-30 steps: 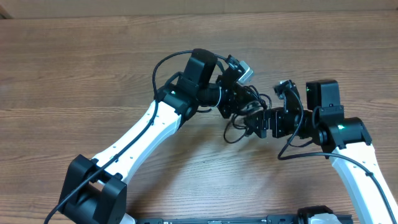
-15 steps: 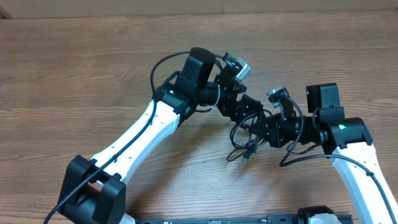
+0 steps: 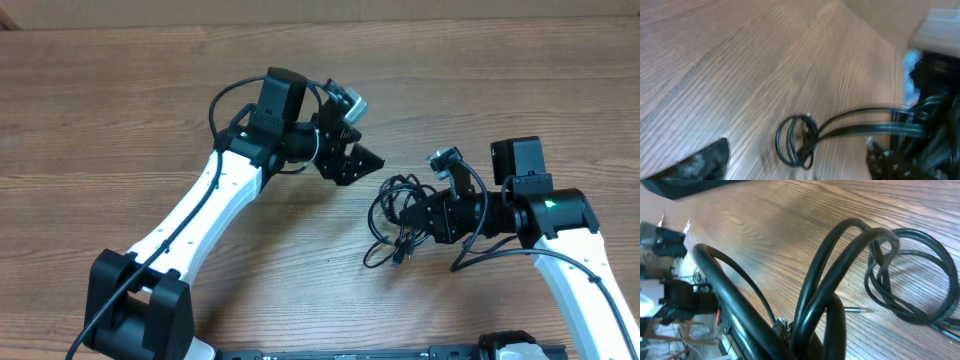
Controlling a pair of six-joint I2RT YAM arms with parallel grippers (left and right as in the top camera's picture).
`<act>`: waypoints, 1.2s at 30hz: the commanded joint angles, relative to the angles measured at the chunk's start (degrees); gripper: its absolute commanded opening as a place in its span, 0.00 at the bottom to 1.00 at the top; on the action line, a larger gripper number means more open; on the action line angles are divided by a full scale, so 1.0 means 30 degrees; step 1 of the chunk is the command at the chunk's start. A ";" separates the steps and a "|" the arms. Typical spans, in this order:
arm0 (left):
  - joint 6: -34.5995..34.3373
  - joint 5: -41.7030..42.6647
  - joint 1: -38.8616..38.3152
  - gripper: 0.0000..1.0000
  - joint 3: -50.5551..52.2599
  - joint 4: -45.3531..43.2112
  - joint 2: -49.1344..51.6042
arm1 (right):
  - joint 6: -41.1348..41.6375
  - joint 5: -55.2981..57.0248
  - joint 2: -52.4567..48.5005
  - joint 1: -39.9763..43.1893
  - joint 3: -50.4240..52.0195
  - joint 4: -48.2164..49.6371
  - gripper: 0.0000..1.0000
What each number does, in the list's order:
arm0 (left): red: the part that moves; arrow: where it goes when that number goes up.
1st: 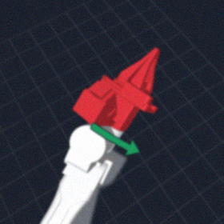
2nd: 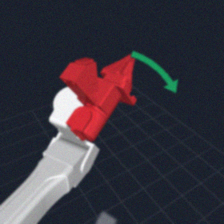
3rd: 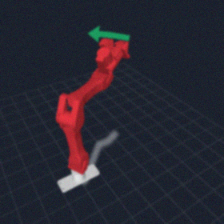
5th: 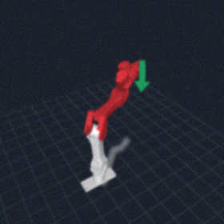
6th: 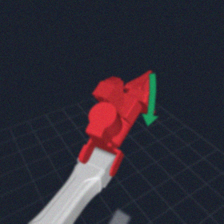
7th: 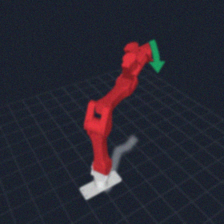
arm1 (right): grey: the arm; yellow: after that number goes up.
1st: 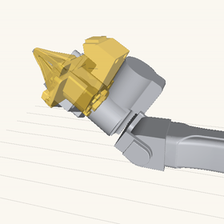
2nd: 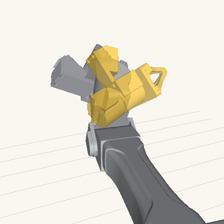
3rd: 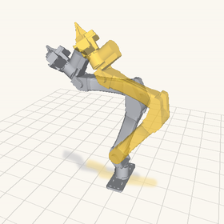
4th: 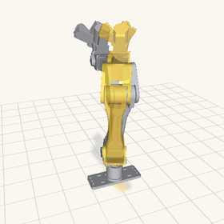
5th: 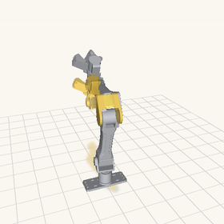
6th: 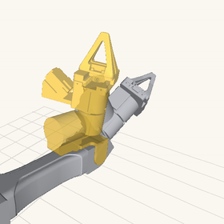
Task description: Untangle cables
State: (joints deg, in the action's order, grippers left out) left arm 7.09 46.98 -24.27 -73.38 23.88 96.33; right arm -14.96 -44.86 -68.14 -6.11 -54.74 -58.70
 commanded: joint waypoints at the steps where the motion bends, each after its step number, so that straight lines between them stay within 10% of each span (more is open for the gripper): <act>1: 0.5683 0.1246 0.0000 0.86 -0.0240 0.1319 -0.0546 | -0.2171 -0.1632 0.0044 -0.0102 -0.0109 -0.0168 0.04; 4: 1.0040 0.3592 0.0007 1.00 -0.0240 0.3053 -0.0546 | -0.3155 -0.2703 0.0044 -0.0095 -0.0117 -0.0189 0.04; 12: 2.1573 0.5574 -0.0044 1.00 -0.0240 0.6936 -0.0546 | -0.3395 -0.4969 0.0044 -0.0102 -0.0117 -0.0066 0.04; 27: 2.1048 0.8196 -0.0816 1.00 -0.0240 0.5093 -0.0539 | -0.6113 -0.8816 0.0044 -0.0102 -0.0117 -0.1122 0.04; 34: 2.1063 0.7672 -0.1821 0.18 -0.0233 0.4860 -0.0539 | -0.6033 -0.8065 0.0044 -0.0102 -0.0117 -0.1472 0.04; 36: 2.1063 0.6623 -0.1756 0.04 -0.0240 0.4728 -0.0539 | -0.6025 -0.7104 0.0044 -0.0102 -0.0109 -0.1851 0.18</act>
State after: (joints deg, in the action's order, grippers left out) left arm 68.42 68.27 -29.54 -73.58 38.13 96.20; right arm -32.62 -68.12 -68.16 -6.15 -54.74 -63.86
